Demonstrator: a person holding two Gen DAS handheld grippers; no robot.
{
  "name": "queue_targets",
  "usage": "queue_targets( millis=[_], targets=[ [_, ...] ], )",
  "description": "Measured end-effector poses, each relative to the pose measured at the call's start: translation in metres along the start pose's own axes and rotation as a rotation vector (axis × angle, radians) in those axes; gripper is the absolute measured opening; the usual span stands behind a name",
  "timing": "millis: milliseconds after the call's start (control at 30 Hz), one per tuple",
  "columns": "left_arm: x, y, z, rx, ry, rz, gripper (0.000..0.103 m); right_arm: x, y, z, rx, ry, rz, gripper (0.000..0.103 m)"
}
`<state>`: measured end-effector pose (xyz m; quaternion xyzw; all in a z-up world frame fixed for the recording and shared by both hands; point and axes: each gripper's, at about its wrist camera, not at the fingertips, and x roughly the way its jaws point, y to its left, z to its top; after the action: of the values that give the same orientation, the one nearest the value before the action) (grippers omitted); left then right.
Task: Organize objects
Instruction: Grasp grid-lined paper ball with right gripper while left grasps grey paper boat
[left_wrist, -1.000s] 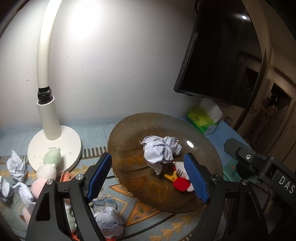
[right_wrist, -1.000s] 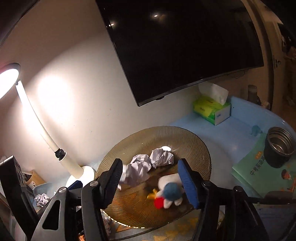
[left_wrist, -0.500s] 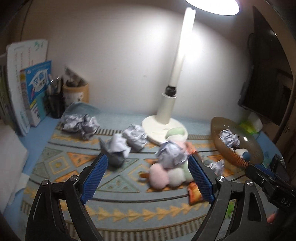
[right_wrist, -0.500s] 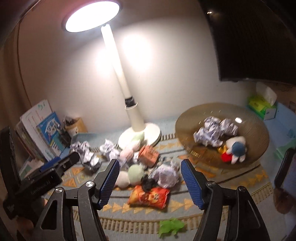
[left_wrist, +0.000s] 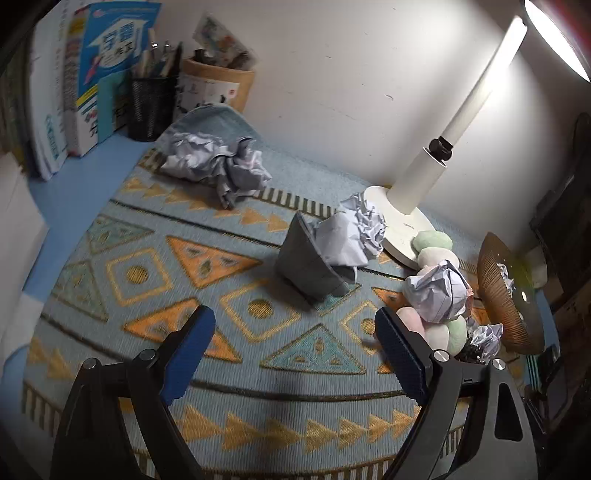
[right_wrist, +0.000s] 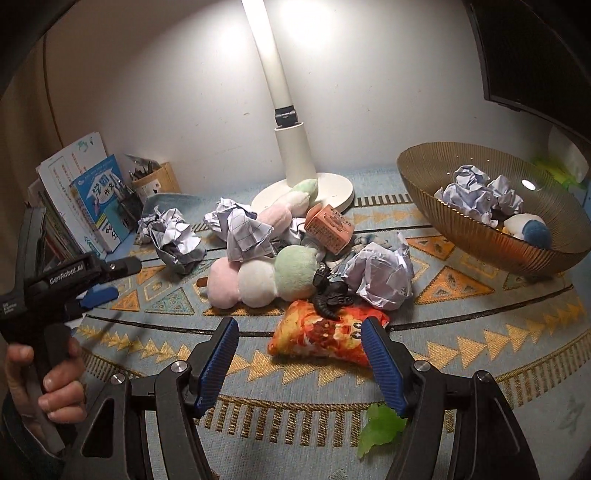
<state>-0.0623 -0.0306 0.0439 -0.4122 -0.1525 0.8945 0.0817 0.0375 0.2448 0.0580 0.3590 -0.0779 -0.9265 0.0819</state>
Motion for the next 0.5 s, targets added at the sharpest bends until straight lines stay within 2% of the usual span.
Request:
queue_targets(
  millis=[100,133,200,267,367,433,467,500],
  targets=[
    [0.014,-0.006,0.015,0.044,-0.007,-0.054,0.088,0.008,0.018,0.018,-0.052,0.068,0.028,0.067],
    [0.019,-0.007,0.019,0.047,-0.007,-0.061,0.088,0.009,0.025,0.027,-0.073,0.074,0.028,0.067],
    [0.033,-0.007,0.025,0.045,0.028,-0.121,0.088,0.012,0.035,0.048,-0.099,0.048,0.026,0.071],
    [0.044,-0.01,0.025,0.059,0.044,-0.087,0.088,0.022,0.04,0.065,-0.118,0.027,0.021,0.078],
    [0.051,-0.017,0.021,0.117,0.008,-0.012,0.088,0.053,0.049,0.079,-0.133,0.063,0.02,0.078],
    [0.053,-0.02,0.02,0.136,-0.005,0.008,0.086,0.069,0.056,0.081,-0.158,0.082,0.003,0.078],
    [0.055,-0.021,0.02,0.131,0.007,-0.001,0.077,0.077,0.059,0.08,-0.17,0.088,-0.011,0.077],
    [0.058,-0.019,0.02,0.116,0.023,-0.013,0.07,0.084,0.061,0.079,-0.176,0.098,-0.019,0.068]
  ],
)
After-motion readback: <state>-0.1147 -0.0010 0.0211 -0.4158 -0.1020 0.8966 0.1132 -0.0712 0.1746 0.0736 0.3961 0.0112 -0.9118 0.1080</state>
